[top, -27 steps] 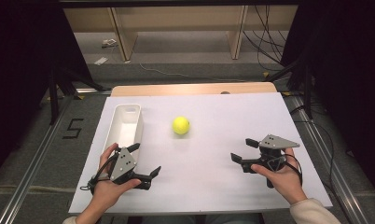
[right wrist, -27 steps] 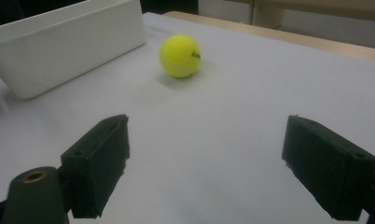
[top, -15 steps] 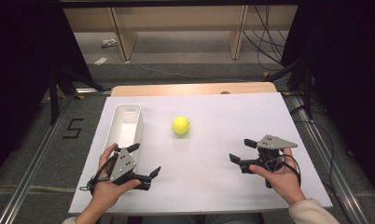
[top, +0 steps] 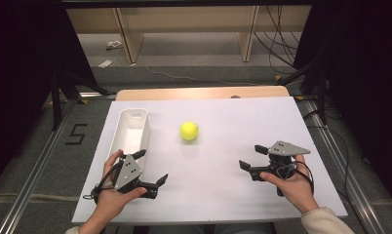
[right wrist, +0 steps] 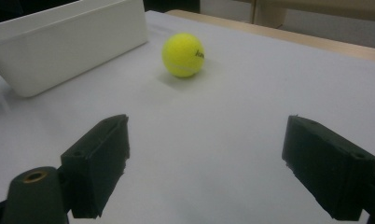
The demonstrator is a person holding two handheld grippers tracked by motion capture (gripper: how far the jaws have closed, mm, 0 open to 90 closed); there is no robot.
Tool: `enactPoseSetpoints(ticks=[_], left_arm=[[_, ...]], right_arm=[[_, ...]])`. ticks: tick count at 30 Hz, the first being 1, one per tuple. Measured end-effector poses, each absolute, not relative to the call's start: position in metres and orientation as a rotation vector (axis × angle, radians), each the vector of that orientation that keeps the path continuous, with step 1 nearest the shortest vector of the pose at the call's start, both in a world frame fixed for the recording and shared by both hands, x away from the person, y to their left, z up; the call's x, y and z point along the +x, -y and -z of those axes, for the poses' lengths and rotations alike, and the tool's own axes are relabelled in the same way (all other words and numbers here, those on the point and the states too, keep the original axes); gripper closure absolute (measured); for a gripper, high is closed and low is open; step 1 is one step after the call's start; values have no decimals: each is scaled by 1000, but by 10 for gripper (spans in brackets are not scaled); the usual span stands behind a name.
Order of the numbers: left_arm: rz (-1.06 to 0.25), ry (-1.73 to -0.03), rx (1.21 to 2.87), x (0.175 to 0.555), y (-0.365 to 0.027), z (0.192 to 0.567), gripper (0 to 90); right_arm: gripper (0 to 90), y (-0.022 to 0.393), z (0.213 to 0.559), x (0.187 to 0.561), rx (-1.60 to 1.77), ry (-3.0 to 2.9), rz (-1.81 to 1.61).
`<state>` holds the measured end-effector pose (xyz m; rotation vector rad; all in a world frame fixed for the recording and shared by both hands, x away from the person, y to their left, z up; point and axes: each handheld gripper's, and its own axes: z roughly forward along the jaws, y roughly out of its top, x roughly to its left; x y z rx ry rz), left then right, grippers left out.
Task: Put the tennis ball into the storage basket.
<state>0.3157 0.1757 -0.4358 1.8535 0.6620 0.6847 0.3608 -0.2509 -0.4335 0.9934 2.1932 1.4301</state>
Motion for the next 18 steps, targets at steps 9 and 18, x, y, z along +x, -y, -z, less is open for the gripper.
enactPoseSetpoints(ticks=[9,18], left_arm=[[-680,-659,1849,315,-174,435,0],[-683,-656,1849,315,-175,435,0]], right_arm=[[157,241,432,367,982,-2193,-1432],[157,223,429,377,953,-2198,-1437]])
